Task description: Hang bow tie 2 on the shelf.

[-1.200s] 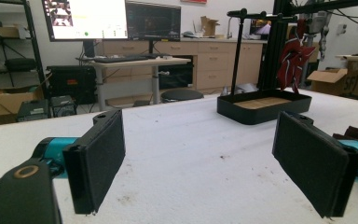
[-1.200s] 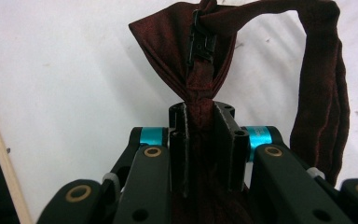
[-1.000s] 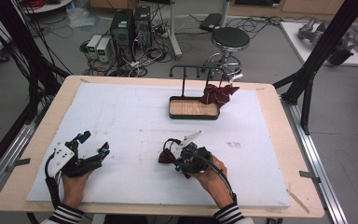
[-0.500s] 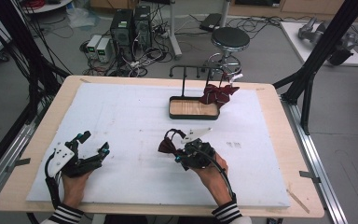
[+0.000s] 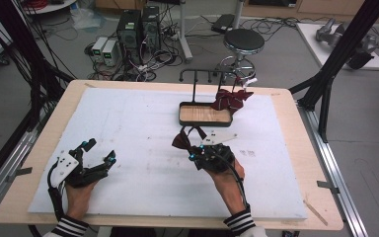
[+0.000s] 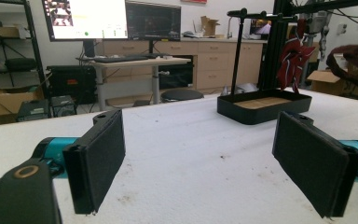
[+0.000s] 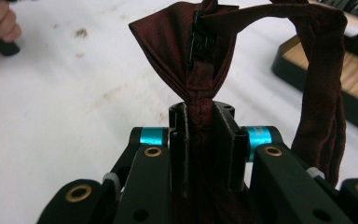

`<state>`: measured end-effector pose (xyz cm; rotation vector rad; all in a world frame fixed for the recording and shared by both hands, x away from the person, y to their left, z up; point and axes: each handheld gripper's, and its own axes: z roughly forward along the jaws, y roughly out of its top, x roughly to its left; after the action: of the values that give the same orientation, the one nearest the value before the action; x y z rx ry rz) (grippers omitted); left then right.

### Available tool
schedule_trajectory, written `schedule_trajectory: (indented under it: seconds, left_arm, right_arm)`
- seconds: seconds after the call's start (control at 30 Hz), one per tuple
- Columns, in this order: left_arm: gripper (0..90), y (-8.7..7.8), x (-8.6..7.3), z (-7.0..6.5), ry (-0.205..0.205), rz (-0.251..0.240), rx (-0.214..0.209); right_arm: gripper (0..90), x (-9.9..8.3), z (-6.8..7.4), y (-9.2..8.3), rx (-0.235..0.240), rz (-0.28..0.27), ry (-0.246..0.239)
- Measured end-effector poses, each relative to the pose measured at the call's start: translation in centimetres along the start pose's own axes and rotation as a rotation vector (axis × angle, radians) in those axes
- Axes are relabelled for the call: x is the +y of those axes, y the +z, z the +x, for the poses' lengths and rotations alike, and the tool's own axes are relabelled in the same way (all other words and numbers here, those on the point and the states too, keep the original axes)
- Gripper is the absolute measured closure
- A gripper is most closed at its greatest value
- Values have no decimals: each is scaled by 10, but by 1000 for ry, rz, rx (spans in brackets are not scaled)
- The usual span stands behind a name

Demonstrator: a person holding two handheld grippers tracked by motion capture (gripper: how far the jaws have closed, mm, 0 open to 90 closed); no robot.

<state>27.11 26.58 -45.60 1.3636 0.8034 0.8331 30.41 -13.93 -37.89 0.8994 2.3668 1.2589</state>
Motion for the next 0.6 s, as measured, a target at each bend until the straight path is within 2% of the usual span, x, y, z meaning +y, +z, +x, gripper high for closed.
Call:
schedule_trajectory:
  seconds: [0.3,0.6]
  left_arm:
    - [174,0,0,0,-1,0,0]
    - [174,0,0,0,-2,0,0]
  right_arm:
    - [770,7,-8,-9,-63,-140,15]
    - [770,20,-20,-16,-115,-212,45]
